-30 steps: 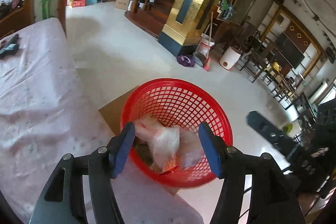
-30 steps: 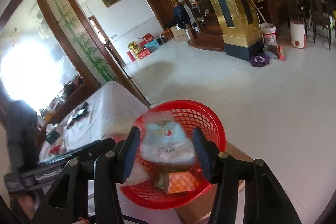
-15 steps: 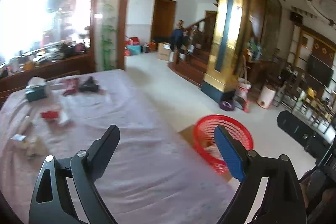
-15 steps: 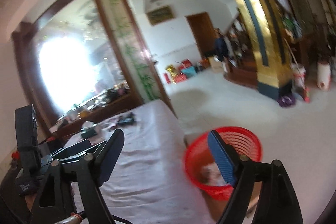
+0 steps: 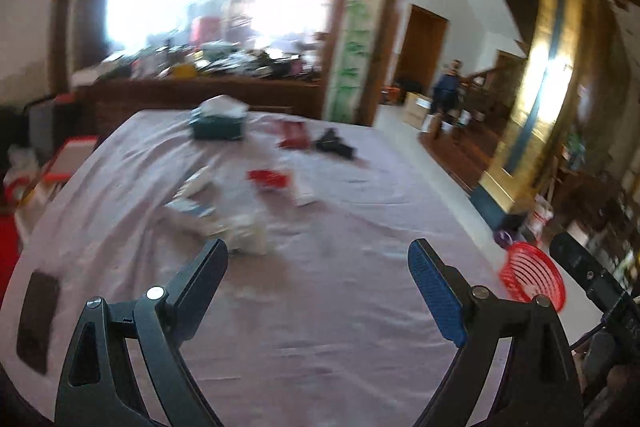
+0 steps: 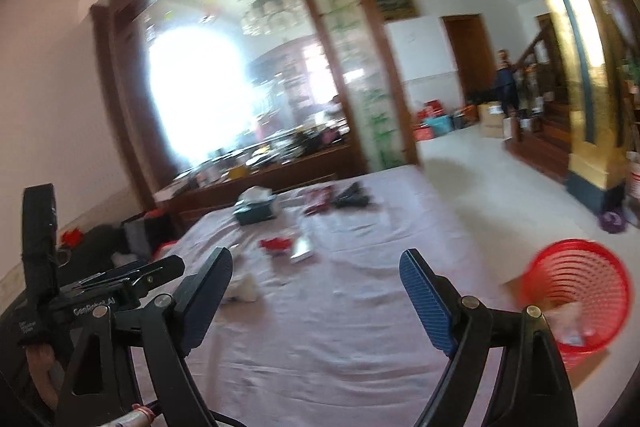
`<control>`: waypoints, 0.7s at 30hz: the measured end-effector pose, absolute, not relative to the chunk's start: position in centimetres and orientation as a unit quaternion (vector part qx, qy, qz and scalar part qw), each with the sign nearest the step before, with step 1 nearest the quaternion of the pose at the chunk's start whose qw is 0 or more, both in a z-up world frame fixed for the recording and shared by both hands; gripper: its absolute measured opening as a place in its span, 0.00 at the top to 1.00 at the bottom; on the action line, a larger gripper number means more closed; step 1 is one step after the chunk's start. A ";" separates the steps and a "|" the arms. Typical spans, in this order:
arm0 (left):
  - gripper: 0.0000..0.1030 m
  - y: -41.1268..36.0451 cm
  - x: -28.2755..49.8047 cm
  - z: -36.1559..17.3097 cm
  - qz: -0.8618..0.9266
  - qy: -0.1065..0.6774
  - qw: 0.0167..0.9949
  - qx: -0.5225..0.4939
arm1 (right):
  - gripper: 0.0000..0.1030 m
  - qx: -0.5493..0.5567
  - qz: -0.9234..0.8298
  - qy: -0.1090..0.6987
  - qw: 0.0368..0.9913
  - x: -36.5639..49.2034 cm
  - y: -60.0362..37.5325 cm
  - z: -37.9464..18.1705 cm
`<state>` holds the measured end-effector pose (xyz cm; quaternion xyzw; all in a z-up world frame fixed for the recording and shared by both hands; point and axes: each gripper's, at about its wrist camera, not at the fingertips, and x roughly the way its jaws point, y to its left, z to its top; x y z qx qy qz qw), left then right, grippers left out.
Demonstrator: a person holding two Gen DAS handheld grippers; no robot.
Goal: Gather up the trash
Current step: 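Move both open tools back over the table, then grasp the blue-and-white medicine box with the left tool while the right tool grasps the white cloth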
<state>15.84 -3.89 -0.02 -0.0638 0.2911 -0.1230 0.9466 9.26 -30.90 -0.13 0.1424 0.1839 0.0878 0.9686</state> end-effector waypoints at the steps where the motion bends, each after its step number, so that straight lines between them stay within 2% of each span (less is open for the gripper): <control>1: 0.12 -2.4 16.4 -0.5 -0.111 0.298 0.945 -0.073 | 0.14 0.141 0.097 0.192 0.966 10.3 -30.1 -0.5; 10: 0.12 7.5 23.0 -5.3 -0.034 0.361 0.913 -0.187 | 0.14 0.124 0.160 0.259 0.944 18.7 -23.0 -4.0; 21: 0.12 11.1 30.4 -10.0 -0.024 0.408 0.878 -0.248 | 0.14 0.111 0.217 0.350 0.904 30.4 -15.8 -11.1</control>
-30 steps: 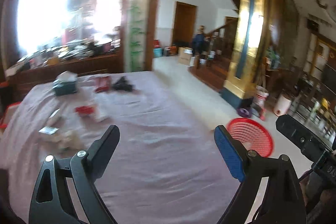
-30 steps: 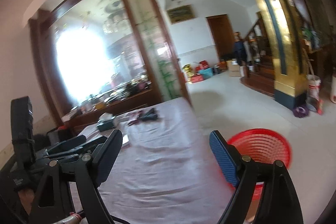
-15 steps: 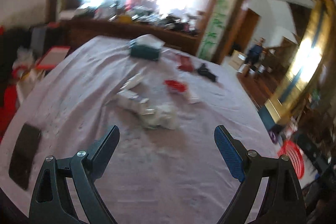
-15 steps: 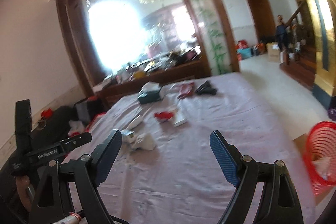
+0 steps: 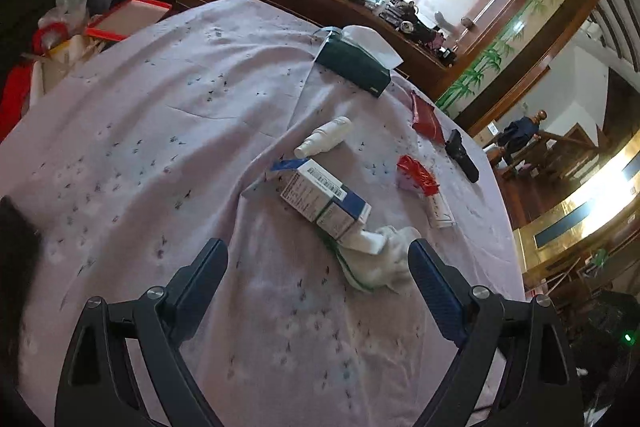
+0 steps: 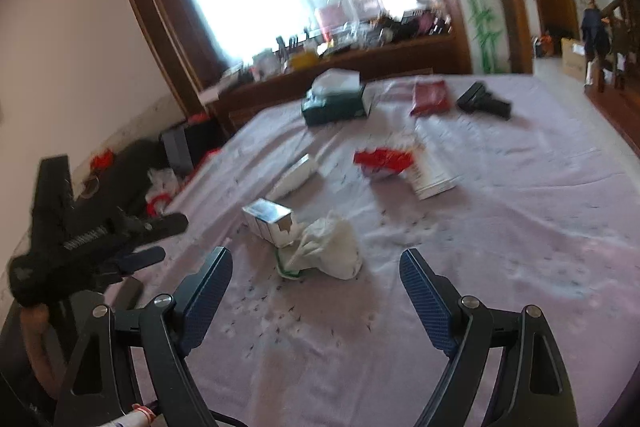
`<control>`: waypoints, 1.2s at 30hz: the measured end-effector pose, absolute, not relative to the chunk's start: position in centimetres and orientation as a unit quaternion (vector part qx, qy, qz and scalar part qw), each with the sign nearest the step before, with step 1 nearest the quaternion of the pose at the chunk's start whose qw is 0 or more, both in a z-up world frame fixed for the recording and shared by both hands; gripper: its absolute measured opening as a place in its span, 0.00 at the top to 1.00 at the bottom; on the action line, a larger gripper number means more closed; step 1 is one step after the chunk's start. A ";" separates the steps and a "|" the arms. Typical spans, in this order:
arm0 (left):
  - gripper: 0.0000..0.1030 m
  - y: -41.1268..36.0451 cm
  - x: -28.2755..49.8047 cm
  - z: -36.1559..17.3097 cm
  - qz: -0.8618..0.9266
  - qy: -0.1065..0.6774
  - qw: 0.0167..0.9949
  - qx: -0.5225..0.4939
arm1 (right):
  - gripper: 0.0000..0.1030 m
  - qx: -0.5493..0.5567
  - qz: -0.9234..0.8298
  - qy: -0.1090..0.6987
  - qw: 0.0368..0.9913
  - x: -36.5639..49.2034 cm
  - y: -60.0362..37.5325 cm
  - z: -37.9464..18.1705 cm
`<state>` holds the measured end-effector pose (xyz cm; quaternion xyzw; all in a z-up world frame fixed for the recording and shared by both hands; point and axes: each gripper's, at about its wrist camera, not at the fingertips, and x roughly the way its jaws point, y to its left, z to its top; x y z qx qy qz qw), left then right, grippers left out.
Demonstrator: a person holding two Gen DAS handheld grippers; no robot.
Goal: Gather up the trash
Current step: 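Grasp the blue-and-white medicine box with the left tool while the right tool grasps the white cloth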
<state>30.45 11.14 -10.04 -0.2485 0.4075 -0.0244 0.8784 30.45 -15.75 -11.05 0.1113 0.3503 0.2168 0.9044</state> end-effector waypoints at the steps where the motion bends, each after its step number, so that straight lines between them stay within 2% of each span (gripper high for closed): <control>1: 0.12 11.1 30.9 -10.3 -0.027 0.409 0.877 -0.250 | 0.14 0.111 0.220 0.359 0.900 31.5 -15.3 -11.8; 9: 0.12 11.2 35.9 -13.0 0.000 0.435 0.856 -0.278 | 0.18 0.113 0.216 0.403 0.882 36.5 -12.4 -15.8; 12: 0.13 10.5 38.3 -14.4 0.010 0.454 0.847 -0.275 | 0.25 0.092 0.208 0.415 0.881 37.3 -11.2 -16.6; 14: 0.13 9.9 39.6 -15.4 0.012 0.468 0.840 -0.274 | 0.38 0.085 0.208 0.423 0.878 37.5 -10.7 -17.0; 15: 0.13 9.6 40.0 -15.7 0.016 0.471 0.839 -0.273 | 0.53 0.076 0.202 0.426 0.879 37.4 -10.6 -17.1; 16: 0.13 9.3 40.4 -16.0 0.026 0.474 0.838 -0.268 | 0.59 0.072 0.200 0.424 0.880 37.2 -10.5 -17.1; 17: 0.13 9.0 40.6 -16.1 0.032 0.475 0.839 -0.262 | 0.59 0.073 0.203 0.423 0.880 37.0 -10.6 -17.0; 19: 0.13 8.2 41.1 -16.1 0.050 0.479 0.844 -0.237 | 0.70 0.075 0.202 0.425 0.879 36.5 -11.1 -16.8; 22: 0.13 7.0 41.8 -16.2 0.073 0.489 0.846 -0.199 | 0.78 0.082 0.205 0.428 0.876 35.7 -11.7 -16.5; 23: 0.14 6.7 41.8 -16.2 0.079 0.492 0.847 -0.188 | 0.79 0.083 0.204 0.428 0.877 35.3 -11.9 -16.4; 25: 0.24 6.6 41.5 -16.2 0.091 0.491 0.849 -0.174 | 0.82 0.083 0.204 0.425 0.878 34.4 -12.2 -16.0; 27: 0.41 6.6 40.8 -16.1 0.097 0.492 0.850 -0.161 | 0.82 0.084 0.204 0.417 0.882 33.5 -12.7 -15.5; 36: 0.40 6.2 36.4 -15.8 0.068 0.513 0.835 -0.188 | 0.82 0.067 0.193 0.410 0.889 31.5 -13.5 -15.0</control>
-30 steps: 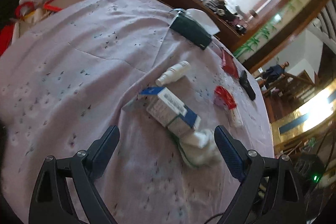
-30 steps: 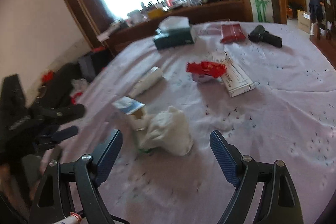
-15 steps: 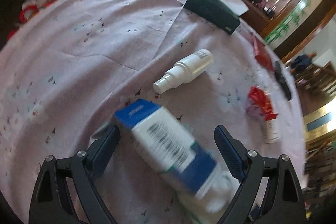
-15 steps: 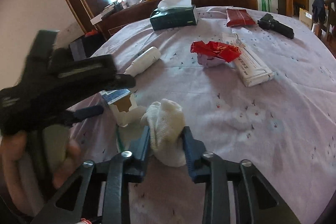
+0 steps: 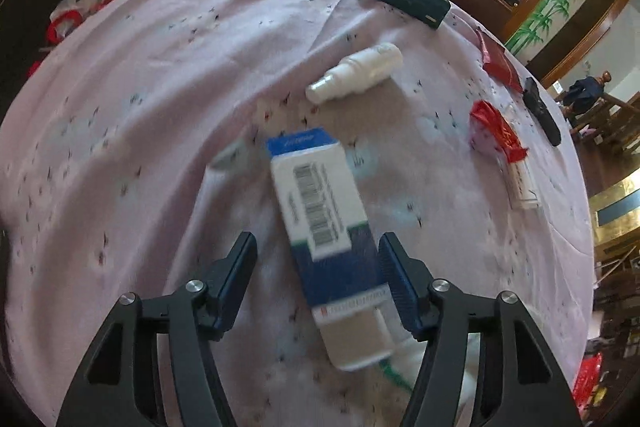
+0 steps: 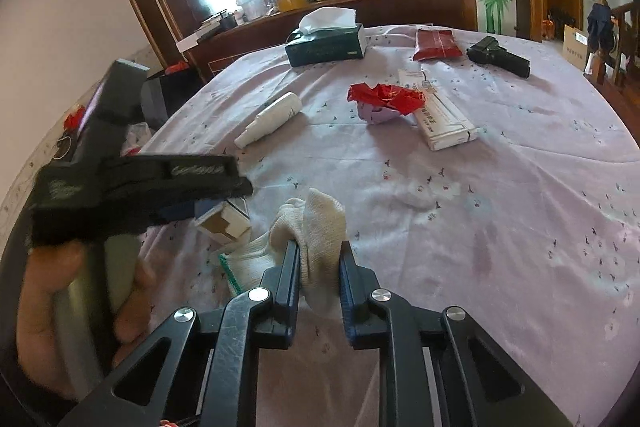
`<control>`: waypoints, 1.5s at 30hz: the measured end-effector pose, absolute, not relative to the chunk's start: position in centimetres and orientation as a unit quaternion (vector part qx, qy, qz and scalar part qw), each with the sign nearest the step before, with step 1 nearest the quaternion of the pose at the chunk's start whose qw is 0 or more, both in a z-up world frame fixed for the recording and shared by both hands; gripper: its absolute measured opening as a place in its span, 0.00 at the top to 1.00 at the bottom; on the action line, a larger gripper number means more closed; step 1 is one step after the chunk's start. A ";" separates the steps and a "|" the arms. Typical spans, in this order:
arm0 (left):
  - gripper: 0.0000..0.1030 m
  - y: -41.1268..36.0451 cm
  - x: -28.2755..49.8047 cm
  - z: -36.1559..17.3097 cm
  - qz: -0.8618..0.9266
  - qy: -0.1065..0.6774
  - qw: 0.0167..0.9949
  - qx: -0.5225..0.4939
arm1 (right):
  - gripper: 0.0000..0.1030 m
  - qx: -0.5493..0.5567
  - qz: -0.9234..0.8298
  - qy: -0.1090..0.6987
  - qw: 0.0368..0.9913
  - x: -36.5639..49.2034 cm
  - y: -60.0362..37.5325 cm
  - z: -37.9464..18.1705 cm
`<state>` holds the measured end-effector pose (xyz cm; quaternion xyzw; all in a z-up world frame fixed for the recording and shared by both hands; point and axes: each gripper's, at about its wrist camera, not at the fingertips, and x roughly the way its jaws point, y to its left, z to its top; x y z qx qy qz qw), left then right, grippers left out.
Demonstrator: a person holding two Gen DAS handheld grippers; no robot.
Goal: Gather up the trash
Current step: 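Grasp the blue-and-white medicine box with the left tool while the right tool grasps the white cloth, then carry the medicine box and white cloth in both tools toward the wastebasket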
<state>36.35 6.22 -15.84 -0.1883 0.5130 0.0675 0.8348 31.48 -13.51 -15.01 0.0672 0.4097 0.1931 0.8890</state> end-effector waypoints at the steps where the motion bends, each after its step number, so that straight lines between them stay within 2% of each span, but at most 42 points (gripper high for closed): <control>1: 0.40 6.1 36.1 -15.9 0.068 0.510 0.837 -0.187 | 0.83 0.067 0.191 0.409 0.890 31.4 -13.6 -14.9; 2: 0.42 6.1 36.0 -15.9 0.068 0.508 0.839 -0.186 | 0.83 0.067 0.190 0.408 0.891 31.3 -13.7 -14.8; 4: 0.55 6.1 36.0 -15.9 0.078 0.504 0.841 -0.181 | 0.83 0.069 0.189 0.403 0.893 30.8 -14.0 -14.5; 5: 0.67 6.3 35.9 -15.9 0.085 0.504 0.841 -0.179 | 0.83 0.069 0.189 0.401 0.894 30.6 -14.1 -14.3; 6: 0.68 6.5 35.8 -15.9 0.085 0.504 0.841 -0.181 | 0.83 0.067 0.187 0.397 0.896 30.3 -14.2 -14.0; 14: 0.68 5.8 32.7 -13.9 0.066 0.465 0.866 -0.169 | 0.83 0.077 0.175 0.367 0.910 26.4 -16.5 -12.2; 31: 0.68 -4.7 17.8 -0.9 -0.052 0.288 0.949 -0.117 | 0.83 0.099 0.060 0.222 0.968 10.6 -27.6 -3.2; 45: 0.68 -11.9 11.4 3.2 -0.154 0.238 0.955 -0.083 | 0.83 0.102 -0.038 0.130 0.985 0.3 -34.5 2.8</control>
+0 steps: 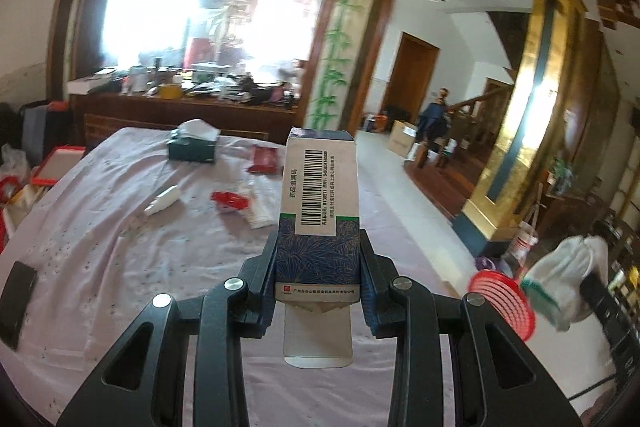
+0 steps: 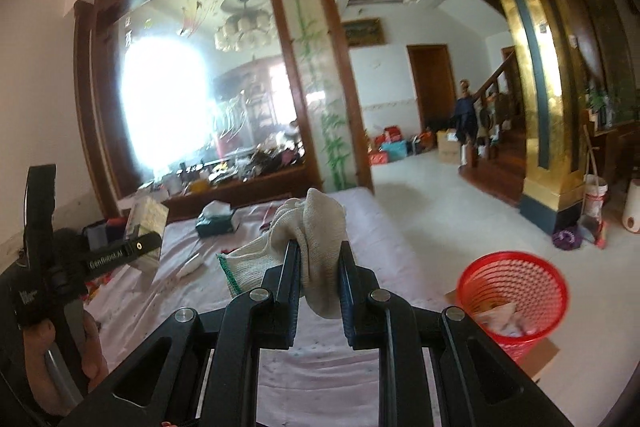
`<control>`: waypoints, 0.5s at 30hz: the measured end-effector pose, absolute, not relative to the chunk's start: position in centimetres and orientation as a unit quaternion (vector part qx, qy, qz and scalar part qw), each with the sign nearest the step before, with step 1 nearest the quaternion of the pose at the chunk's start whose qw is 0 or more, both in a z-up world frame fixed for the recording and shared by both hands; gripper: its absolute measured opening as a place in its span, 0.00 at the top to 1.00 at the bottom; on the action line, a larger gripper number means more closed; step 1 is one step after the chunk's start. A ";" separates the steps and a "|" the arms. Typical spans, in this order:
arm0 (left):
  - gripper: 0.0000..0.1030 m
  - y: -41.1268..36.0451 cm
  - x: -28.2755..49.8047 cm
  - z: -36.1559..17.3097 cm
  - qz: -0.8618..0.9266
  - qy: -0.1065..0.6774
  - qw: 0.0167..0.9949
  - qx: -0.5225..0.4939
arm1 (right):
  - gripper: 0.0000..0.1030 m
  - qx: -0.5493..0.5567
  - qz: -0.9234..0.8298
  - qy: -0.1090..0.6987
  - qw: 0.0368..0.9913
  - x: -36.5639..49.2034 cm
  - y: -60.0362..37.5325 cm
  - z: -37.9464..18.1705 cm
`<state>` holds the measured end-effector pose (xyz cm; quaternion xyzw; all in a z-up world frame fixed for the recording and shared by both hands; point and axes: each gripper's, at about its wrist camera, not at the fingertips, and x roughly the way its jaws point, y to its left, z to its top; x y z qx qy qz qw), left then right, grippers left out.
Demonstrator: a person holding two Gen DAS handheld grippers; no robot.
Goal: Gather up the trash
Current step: 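Carry the medicine box and white cloth in both tools toward the wastebasket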
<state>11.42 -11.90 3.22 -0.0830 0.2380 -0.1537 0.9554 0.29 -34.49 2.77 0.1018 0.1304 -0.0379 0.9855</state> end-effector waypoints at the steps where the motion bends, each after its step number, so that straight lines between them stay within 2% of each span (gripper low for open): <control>1: 0.68 -12.4 11.1 3.4 -0.163 0.235 0.955 -0.079 | 0.83 0.101 -0.044 0.125 0.986 -0.1 -34.7 3.1; 15: 0.68 -16.9 9.2 4.9 -0.229 0.212 0.949 -0.054 | 0.83 0.099 -0.136 0.084 0.982 -5.4 -37.9 4.5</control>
